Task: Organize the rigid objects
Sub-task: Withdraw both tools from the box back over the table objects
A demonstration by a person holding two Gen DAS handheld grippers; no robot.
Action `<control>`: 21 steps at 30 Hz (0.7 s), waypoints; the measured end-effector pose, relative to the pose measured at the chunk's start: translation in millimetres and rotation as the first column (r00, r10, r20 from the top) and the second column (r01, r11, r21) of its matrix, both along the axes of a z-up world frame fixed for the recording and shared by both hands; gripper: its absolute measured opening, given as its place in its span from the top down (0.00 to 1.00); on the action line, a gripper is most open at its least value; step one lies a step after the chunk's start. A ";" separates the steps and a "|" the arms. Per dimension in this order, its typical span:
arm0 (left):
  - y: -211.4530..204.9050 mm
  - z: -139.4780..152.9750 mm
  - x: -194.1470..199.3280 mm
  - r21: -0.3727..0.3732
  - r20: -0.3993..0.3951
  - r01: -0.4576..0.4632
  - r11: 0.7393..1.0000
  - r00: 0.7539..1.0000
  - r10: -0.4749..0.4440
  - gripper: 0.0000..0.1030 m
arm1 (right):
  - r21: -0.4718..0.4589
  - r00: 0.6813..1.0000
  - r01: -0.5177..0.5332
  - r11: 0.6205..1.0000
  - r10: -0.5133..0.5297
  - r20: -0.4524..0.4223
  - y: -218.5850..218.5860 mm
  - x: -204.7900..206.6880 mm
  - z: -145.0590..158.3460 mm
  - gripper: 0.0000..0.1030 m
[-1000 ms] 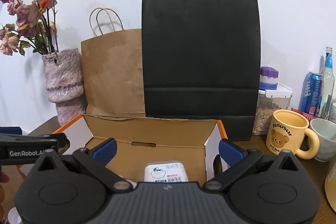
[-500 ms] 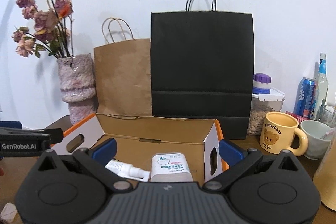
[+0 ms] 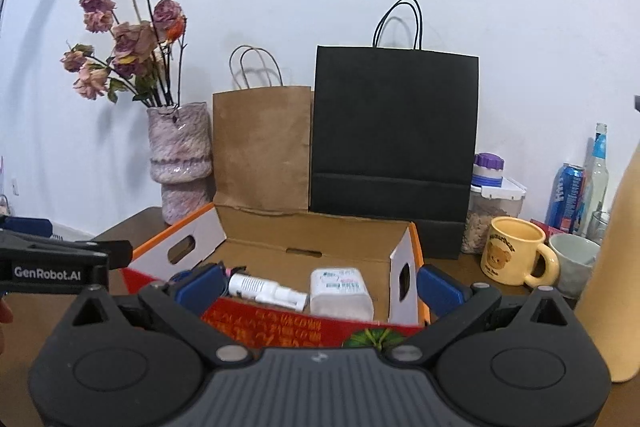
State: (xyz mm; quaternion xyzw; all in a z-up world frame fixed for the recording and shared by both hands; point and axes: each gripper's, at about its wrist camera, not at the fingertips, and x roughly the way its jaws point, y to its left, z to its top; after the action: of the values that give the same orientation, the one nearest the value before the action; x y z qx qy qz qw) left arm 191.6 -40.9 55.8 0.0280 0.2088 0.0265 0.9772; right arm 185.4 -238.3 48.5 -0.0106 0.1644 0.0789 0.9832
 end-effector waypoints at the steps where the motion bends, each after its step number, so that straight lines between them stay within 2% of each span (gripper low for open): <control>1: 0.0 0.5 -6.1 0.003 -0.003 0.004 1.000 1.000 -0.004 0.00 | -0.004 1.000 -0.003 1.000 0.003 -0.003 0.6 -5.3 0.0 0.00; 12: 8.9 -2.8 -57.9 0.022 -0.025 0.029 0.999 0.999 -0.029 0.00 | -0.058 0.999 -0.036 0.998 0.034 -0.031 9.4 -60.5 -7.7 0.00; 21: 20.0 -26.5 -82.1 0.065 -0.090 0.021 0.998 0.996 -0.015 0.00 | -0.065 0.995 -0.065 0.996 0.060 -0.083 18.4 -88.0 -24.9 0.00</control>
State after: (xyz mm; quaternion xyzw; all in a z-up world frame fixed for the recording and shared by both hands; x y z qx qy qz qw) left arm 109.5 -20.8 29.3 0.0632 0.2513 0.0232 0.9656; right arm 97.5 -219.9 23.6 -0.0459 0.2062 0.1043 0.9719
